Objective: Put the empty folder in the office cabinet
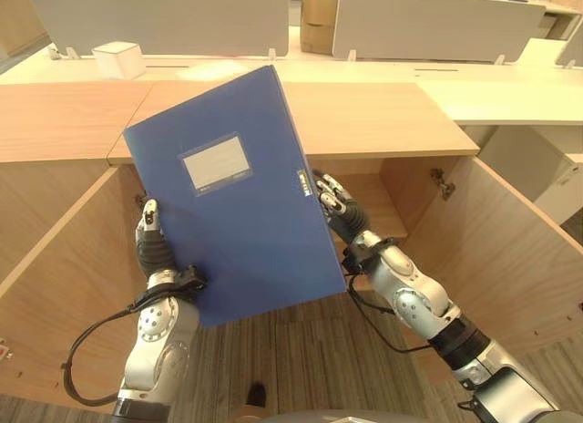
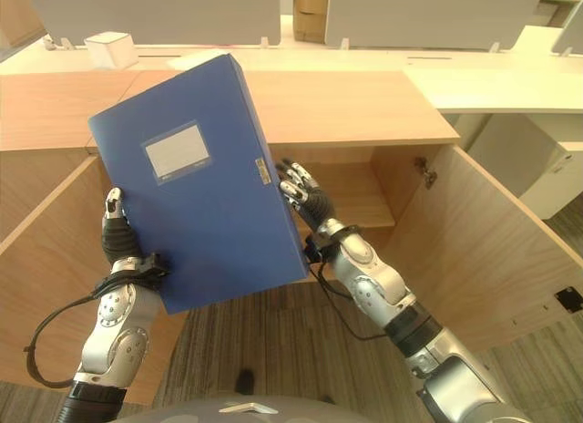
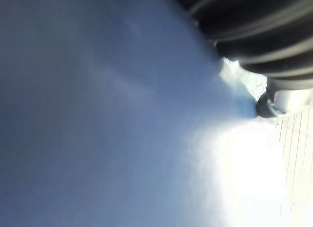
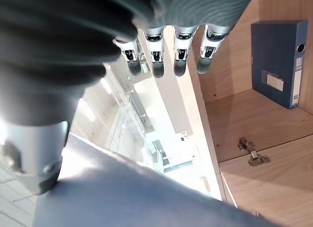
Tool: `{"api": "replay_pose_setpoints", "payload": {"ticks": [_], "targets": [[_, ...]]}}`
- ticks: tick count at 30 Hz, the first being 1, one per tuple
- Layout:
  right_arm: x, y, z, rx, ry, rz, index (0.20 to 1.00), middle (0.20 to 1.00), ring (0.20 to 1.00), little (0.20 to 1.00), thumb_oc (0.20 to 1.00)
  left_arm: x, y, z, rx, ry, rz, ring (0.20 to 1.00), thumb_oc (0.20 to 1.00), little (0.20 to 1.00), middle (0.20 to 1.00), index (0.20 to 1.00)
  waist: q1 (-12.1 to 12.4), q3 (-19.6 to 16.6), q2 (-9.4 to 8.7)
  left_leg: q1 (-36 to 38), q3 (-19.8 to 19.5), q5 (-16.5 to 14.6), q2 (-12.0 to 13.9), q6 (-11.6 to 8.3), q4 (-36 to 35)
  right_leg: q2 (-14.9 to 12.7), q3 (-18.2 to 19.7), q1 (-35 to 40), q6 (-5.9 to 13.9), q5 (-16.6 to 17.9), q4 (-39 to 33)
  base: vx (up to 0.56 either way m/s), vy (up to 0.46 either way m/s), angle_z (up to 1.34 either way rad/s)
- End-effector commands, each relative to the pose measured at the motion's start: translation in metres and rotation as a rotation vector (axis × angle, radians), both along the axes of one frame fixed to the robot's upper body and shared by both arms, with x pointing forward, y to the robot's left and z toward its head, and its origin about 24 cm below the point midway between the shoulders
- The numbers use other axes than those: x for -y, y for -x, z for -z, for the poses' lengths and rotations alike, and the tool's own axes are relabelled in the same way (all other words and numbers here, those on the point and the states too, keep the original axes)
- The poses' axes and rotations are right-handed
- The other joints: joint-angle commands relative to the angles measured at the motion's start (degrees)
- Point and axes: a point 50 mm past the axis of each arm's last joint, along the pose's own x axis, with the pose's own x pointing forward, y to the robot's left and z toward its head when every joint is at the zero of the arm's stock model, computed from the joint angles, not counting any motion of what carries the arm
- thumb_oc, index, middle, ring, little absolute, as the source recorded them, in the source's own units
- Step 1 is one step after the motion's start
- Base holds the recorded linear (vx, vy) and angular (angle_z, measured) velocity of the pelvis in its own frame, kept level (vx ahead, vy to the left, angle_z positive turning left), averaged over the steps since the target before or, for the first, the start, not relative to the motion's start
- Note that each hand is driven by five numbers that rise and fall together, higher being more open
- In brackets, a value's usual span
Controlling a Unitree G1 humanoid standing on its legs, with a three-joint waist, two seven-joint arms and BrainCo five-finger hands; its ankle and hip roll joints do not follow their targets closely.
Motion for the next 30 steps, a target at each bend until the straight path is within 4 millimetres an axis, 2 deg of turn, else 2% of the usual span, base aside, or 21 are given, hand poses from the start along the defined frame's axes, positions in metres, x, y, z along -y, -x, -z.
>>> {"api": "replay_pose_setpoints", "payload": {"ticks": [1, 7, 16, 19, 21, 25, 30], "targets": [[-0.012, 0.006, -0.026, 0.106, -0.107, -0.036, 1.000, 1.000, 1.000, 1.000, 1.000, 0.002, 0.001, -0.040, 0.193, -0.061, 0.054, 0.200, 0.200, 0.200, 0.200, 0.200, -0.1, -1.8, -3.65, 0.3, 1.3, -6.4, -0.9, 0.22, 0.0, -6.7, 0.0, 2.3, 4.86, -7.0, 1.6, 0.00, 0.000, 0.00], [-0.003, 0.002, -0.036, 0.126, -0.165, 0.025, 1.000, 1.000, 1.000, 1.000, 1.000, -0.001, 0.002, -0.041, 0.194, -0.064, 0.037, 0.200, 0.200, 0.200, 0.200, 0.200, -0.2, -1.9, -3.81, 0.2, 1.4, -6.5, -1.1, 0.41, 0.0, -6.9, 0.1, 2.3, 4.98, -6.9, 1.6, 0.00, 0.000, 0.00], [-0.014, 0.007, -0.029, 0.097, -0.164, -0.015, 1.000, 1.000, 1.000, 1.000, 1.000, 0.000, 0.000, -0.042, 0.200, -0.065, 0.029, 0.200, 0.200, 0.200, 0.200, 0.200, -0.3, -2.0, -3.85, 0.5, 1.7, -6.7, -1.2, 0.54, 0.0, -7.0, 0.3, 2.1, 4.93, -6.7, 1.7, 0.00, 0.000, 0.00], [-0.023, 0.009, -0.022, 0.090, -0.093, -0.073, 1.000, 1.000, 1.000, 1.000, 1.000, 0.002, -0.001, -0.043, 0.206, -0.066, 0.042, 0.200, 0.200, 0.200, 0.200, 0.200, -0.1, -1.9, -3.93, 0.5, 1.6, -6.7, -1.2, 0.53, 0.0, -7.0, 0.4, 2.1, 4.88, -6.7, 1.6, 0.00, 0.000, 0.00], [-0.039, 0.015, -0.017, 0.112, 0.022, -0.188, 1.000, 1.000, 1.000, 1.000, 1.000, 0.005, -0.003, -0.044, 0.208, -0.065, 0.064, 0.200, 0.200, 0.200, 0.200, 0.200, 0.3, -1.7, -4.11, 0.3, 1.5, -6.6, -1.2, 0.48, 0.0, -6.9, 0.3, 2.2, 4.84, -6.7, 1.5, 0.00, 0.000, 0.00], [-0.059, 0.025, -0.014, 0.140, 0.122, -0.321, 1.000, 1.000, 1.000, 1.000, 1.000, 0.009, -0.007, -0.044, 0.208, -0.063, 0.088, 0.200, 0.200, 0.200, 0.200, 0.200, 1.0, -1.4, -4.25, 0.2, 1.1, -6.4, -1.2, 0.44, 0.0, -6.9, 0.1, 2.3, 4.73, -6.8, 1.5, 0.00, 0.000, 0.00], [-0.069, 0.025, -0.014, 0.149, 0.168, -0.362, 1.000, 1.000, 1.000, 1.000, 1.000, 0.011, -0.010, -0.045, 0.210, -0.065, 0.098, 0.200, 0.200, 0.200, 0.200, 0.200, 1.6, -1.3, -4.27, 0.2, 0.8, -6.2, -1.2, 0.51, 0.0, -6.8, -0.2, 2.4, 4.69, -6.8, 1.5, 0.00, 0.000, 0.00]]}}
